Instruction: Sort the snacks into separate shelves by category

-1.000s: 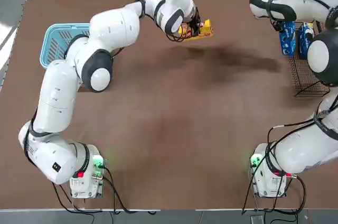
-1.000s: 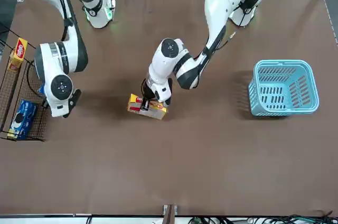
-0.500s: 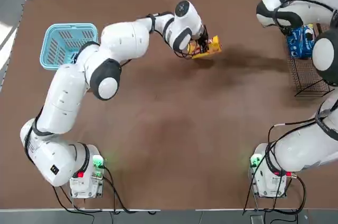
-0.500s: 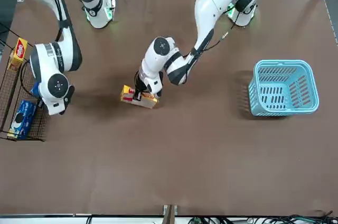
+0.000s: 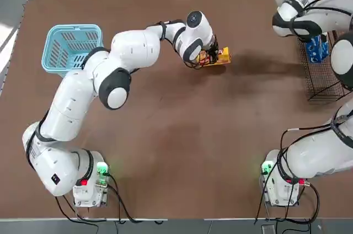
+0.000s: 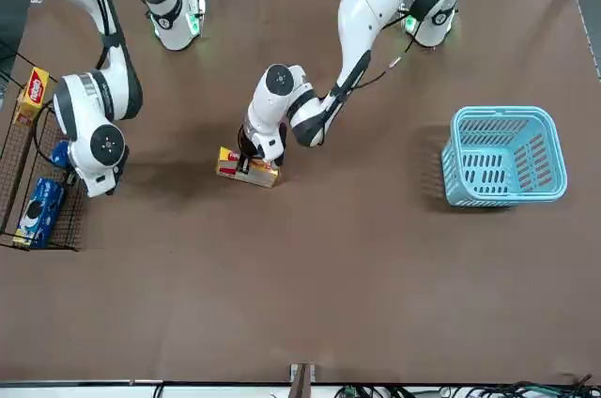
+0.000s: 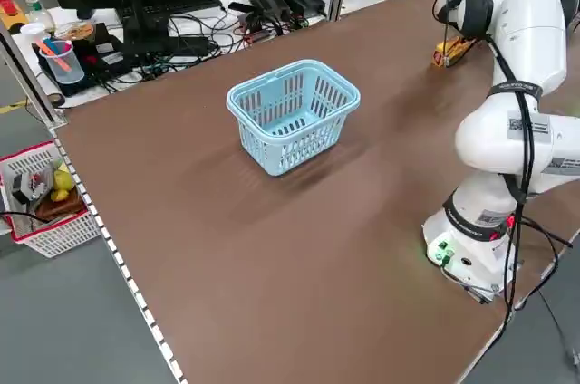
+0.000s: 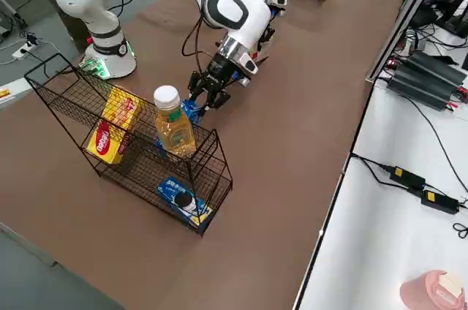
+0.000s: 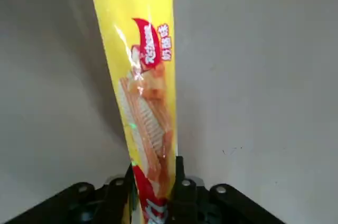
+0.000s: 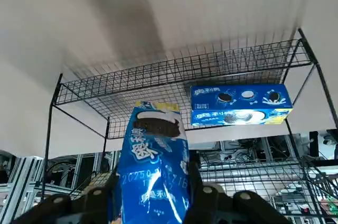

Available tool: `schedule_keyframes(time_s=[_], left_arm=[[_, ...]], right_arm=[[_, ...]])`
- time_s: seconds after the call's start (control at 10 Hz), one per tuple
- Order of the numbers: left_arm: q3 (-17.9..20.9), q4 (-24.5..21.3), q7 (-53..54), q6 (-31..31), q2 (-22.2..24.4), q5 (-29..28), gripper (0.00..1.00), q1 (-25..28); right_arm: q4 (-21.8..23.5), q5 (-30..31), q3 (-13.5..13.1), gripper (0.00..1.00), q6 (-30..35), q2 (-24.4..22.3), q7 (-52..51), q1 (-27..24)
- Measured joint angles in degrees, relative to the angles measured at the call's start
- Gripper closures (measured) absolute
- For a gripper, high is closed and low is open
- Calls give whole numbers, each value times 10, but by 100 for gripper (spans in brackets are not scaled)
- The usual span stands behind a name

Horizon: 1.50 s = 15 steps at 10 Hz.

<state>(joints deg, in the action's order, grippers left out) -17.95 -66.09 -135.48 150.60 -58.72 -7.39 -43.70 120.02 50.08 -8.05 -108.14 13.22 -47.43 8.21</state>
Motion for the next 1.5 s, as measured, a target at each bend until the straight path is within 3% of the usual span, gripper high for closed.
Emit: schedule_keyframes(time_s=[1.0, 1.3, 1.5], left_arm=[[7, 1, -2, 0, -1, 0, 74, -3], [13, 1, -21, -1, -6, 0, 70, -4], [19, 1, -25, 0, -10, 0, 60, -4]], right_arm=[[59, 64, 0, 49, -105, -6, -1, -90], [59, 67, 0, 46, -120, -6, -1, -95], [60, 67, 0, 38, -136, -6, -1, -96]])
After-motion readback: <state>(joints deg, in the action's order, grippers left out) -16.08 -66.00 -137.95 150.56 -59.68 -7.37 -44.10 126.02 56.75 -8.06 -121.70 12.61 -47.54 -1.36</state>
